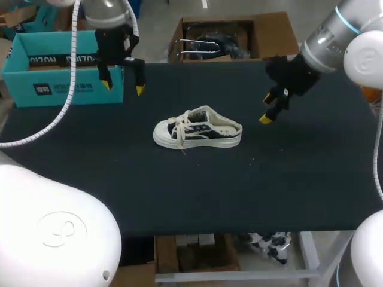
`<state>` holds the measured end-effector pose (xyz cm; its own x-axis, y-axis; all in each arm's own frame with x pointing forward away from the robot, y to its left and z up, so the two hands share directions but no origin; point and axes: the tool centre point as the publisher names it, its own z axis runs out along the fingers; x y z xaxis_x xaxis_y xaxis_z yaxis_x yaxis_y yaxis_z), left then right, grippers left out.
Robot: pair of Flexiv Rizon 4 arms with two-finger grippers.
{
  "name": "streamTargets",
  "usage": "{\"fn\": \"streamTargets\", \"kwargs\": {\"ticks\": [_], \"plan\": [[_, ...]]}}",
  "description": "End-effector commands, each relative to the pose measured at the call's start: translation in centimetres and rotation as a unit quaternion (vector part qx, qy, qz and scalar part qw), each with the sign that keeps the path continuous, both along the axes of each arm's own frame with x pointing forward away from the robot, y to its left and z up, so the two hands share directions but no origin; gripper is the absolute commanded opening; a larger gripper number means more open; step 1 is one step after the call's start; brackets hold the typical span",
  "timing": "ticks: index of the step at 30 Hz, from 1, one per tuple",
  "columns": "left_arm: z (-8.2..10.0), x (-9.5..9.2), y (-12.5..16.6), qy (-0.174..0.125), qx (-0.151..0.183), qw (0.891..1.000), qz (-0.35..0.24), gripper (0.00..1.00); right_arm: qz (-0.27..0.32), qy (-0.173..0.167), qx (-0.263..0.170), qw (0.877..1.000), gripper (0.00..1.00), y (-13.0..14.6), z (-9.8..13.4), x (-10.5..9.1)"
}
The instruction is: Open the shoe tongue, take the insole out of the shoe, put the insole back into the shoe, and pack the shoe into the shoebox
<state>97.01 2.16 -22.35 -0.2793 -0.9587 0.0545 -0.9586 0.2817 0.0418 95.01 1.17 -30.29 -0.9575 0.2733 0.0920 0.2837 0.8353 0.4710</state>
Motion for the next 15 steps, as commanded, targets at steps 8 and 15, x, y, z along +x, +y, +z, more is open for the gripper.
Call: {"fn": "streamTargets", "kwargs": {"ticks": [8,15], "plan": [[-1.0,-0.5,-5.4,-0.002,0.001,0.999,0.053,1.0,-0.013,-0.012,0.025,1.0,1.0,4.5,-3.0,-2.0],[-1.6,-1.4,-8.1,0.001,-0.009,0.999,0.036,1.0,0.012,-0.047,0.054,0.997,1.0,5.7,-4.6,-2.2]]}}
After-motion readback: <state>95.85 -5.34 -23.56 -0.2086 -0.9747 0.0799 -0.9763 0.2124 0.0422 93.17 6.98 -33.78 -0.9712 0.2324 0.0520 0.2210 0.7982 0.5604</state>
